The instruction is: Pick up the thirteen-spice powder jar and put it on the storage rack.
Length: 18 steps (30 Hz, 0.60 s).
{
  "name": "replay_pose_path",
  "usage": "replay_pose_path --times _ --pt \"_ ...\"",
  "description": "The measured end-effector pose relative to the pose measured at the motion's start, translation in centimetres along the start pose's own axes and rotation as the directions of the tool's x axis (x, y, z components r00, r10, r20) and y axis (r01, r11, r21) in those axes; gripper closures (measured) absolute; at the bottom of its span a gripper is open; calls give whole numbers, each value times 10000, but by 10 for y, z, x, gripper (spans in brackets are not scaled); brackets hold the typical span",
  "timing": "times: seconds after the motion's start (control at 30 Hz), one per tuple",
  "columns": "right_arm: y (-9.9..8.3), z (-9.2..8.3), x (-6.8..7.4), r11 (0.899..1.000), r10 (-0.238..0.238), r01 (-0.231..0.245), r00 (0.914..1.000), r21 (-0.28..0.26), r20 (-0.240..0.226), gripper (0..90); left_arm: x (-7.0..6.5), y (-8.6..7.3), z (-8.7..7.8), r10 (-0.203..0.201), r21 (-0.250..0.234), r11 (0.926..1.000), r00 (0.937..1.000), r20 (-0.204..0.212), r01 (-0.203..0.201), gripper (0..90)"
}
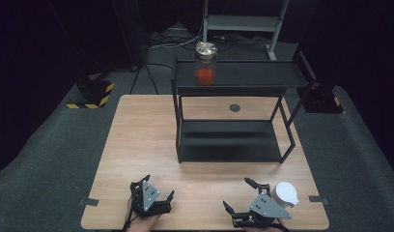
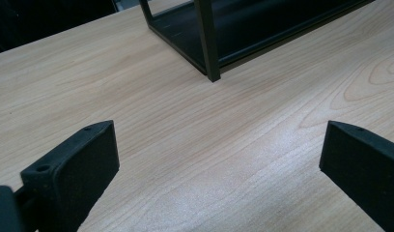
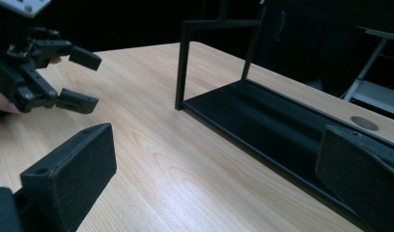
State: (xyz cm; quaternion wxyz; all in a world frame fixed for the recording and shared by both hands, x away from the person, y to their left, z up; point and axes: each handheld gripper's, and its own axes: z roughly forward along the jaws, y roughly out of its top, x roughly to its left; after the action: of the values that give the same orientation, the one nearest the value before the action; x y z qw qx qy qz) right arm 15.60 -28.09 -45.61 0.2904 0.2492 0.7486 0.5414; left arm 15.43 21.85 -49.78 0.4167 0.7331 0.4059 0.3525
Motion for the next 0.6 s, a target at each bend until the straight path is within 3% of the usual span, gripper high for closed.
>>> replay_pose_path --times 0.3,0.6 --pt "9 -23 -6 9975 351 -335 9991 -625 233 0 0 0 0 39 12 10000 10000 25 -39 4" --pt "13 -45 -14 9963 485 -433 9965 -748 686 0 1 0 0 70 -4 10000 9999 108 -70 4"
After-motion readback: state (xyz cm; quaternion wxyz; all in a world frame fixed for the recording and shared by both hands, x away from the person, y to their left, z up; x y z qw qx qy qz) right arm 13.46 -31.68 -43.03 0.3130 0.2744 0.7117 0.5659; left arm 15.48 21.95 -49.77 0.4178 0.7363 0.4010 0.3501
